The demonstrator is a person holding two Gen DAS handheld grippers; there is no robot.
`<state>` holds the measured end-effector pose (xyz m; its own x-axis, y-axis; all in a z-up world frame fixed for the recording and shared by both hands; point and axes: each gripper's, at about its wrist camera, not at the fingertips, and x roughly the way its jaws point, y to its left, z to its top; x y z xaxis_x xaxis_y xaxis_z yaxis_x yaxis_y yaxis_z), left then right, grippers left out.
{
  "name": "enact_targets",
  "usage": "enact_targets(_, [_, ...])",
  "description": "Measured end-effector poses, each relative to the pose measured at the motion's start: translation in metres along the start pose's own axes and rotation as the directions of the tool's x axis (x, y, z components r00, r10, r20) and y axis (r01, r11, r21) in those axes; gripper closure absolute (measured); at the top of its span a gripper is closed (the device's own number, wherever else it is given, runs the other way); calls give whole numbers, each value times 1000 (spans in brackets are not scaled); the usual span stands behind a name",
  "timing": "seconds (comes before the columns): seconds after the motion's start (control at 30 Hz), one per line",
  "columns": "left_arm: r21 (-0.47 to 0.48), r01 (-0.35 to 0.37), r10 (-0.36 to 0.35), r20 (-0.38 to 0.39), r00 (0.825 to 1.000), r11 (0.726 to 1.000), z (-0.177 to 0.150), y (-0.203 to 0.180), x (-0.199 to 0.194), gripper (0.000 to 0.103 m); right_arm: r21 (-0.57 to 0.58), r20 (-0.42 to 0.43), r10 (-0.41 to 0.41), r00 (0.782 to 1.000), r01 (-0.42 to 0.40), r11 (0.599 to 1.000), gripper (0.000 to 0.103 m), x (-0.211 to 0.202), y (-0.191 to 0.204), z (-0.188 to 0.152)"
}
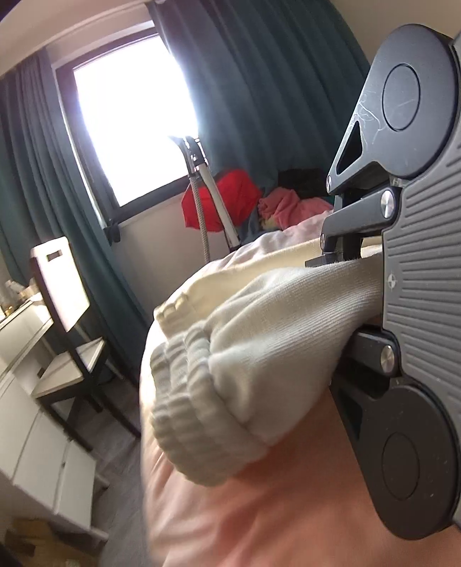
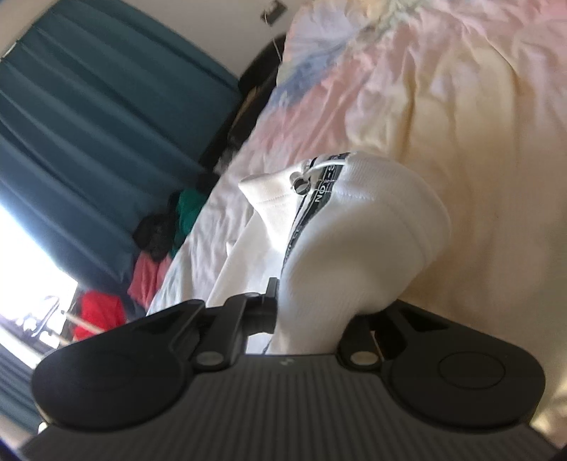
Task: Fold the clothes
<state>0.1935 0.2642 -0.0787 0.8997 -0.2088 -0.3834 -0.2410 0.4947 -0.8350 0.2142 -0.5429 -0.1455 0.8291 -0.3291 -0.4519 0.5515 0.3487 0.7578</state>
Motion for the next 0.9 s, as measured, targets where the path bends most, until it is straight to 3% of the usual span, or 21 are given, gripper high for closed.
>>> enact_targets(0.2, [37,-62,61,32,998,997,6,13,-133,91,8,-147,17,989,-16,1000,88,-34,4,-15])
enact_targets(0.4, [78,-155,155,-4,988,985,5,41,-265,90,-1,-297,-17,955,17,1000,87,-62,1,-34])
enact_targets(0.47, [83,-183,188,-69,980,980,8,61,-285,89,18,-309,-45,950,53,998,84,-67,-2,-38])
enact_targets(0.6, [160,-199,219,-121,968,967,4,74,-290,86,97,-312,-60,948,95,991,77,-74,-9,-40])
enact_targets(0.7, [237,-242,280,-141,950,941,-1,64,-293,59,118,-320,-98,942,143,983,48,-84,-14,-39])
enact_targets(0.73, [263,-257,302,-145,942,930,-3,60,-293,43,125,-317,-104,943,150,981,38,-89,-15,-41])
enact_targets(0.77, [289,-279,326,-131,936,916,-5,56,-300,28,132,-313,-109,943,157,979,37,-94,-15,-42])
enact_targets(0.8, [322,-316,363,-98,927,893,-9,47,-300,22,130,-310,-121,943,168,977,37,-101,-14,-45])
enact_targets(0.9, [427,-386,428,-3,904,818,-27,13,-316,18,40,-280,-191,941,211,977,37,-120,-1,-57])
